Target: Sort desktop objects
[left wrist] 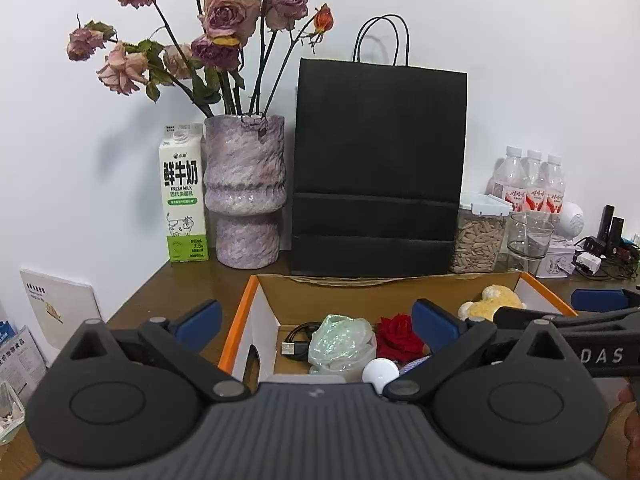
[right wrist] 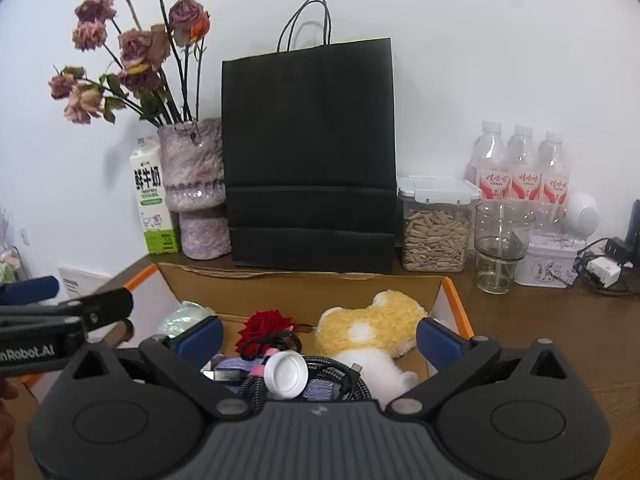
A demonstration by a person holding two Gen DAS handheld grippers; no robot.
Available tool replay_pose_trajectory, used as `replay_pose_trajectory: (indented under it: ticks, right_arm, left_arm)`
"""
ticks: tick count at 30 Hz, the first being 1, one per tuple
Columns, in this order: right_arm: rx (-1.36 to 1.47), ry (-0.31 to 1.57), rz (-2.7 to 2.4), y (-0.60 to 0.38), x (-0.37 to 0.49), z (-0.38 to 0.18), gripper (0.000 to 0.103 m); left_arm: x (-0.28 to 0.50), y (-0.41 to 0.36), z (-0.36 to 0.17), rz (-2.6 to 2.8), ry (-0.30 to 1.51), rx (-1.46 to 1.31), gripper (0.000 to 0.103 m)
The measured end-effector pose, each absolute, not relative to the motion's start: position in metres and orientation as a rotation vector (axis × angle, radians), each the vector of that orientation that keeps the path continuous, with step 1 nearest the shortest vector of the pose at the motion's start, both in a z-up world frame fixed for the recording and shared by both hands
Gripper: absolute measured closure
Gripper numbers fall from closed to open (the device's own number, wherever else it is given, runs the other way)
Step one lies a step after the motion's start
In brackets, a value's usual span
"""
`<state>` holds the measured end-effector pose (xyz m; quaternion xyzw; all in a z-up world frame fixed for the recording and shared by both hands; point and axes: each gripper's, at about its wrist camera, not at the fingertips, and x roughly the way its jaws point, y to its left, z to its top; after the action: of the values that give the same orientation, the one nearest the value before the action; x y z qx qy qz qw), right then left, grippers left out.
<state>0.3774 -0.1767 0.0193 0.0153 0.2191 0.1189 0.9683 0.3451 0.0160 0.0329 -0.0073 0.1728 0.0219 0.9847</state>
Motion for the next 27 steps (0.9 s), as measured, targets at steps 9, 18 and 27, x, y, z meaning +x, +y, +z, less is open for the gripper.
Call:
replay_pose_trajectory:
  ticks: [9,18,27]
  right_arm:
    - [0.026,0.435,0.234,-0.179,0.367,0.026,0.0]
    - [0.016,0.412,0.25,-0.18,0.34,0.037,0.0]
    - [0.011,0.389,0.262,-0.179,0.287,0.044,0.0]
  left_arm:
    - [0.337,0.011,0.036,0.045,0.34,0.001,0.0]
    - [0.314,0.009,0.044,0.046,0.33,0.003,0.0]
    - [0.263,0.005,0.049,0.057,0.306,0.013,0.0]
